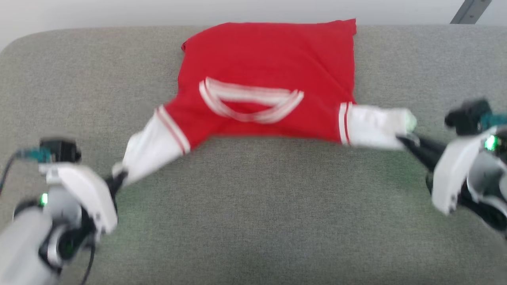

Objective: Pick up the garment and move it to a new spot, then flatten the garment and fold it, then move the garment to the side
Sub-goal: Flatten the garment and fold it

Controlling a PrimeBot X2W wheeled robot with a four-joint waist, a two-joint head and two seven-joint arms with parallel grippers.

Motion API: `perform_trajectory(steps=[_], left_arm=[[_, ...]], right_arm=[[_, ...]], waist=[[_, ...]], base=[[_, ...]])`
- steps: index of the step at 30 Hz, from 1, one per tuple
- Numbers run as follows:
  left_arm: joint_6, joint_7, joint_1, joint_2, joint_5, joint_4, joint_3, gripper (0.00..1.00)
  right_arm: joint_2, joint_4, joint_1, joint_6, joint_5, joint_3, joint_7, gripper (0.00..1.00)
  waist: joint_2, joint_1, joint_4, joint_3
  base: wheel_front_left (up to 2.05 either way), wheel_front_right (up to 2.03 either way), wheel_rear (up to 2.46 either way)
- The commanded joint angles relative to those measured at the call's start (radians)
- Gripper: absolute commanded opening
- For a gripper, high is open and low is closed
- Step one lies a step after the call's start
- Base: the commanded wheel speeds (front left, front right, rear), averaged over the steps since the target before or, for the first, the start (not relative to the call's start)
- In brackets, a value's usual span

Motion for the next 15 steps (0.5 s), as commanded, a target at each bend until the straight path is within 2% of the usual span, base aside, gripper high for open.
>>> perform_trajectory(steps=[1, 7, 8, 15], left_arm=[[0.025, 0.006, 0.045, 0.018, -0.01, -0.04, 0.003, 0.0], [0.17, 0.024, 0.263, 0.097, -0.048, -0.208, 0.002, 0.0], [0.206, 0.038, 0.316, 0.114, -0.046, -0.24, -0.015, 0.0], [0.265, 0.064, 0.44, 0.113, -0.094, -0.297, -0.042, 0.0]], right_arm=[[-0.016, -0.025, 0.032, -0.001, -0.001, 0.006, 0.012, 0.0], [-0.1, -0.119, 0.159, -0.001, -0.026, 0.038, 0.051, 0.0], [-0.126, -0.145, 0.192, -0.001, -0.034, 0.064, 0.072, 0.0], [-0.16, -0.188, 0.299, -0.001, 0.059, 0.114, 0.154, 0.0]], waist=[[0.0, -0.0001, -0.003, -0.004], [0.0, -0.0001, -0.013, -0.022], [0.0, -0.0001, -0.015, -0.027], [0.0, -0.0001, -0.019, -0.025]], base=[[0.0, 0.0, 0.0], [0.0, 0.0, 0.0], [0.0, 0.0, 0.0], [0.0, 0.0, 0.0]])
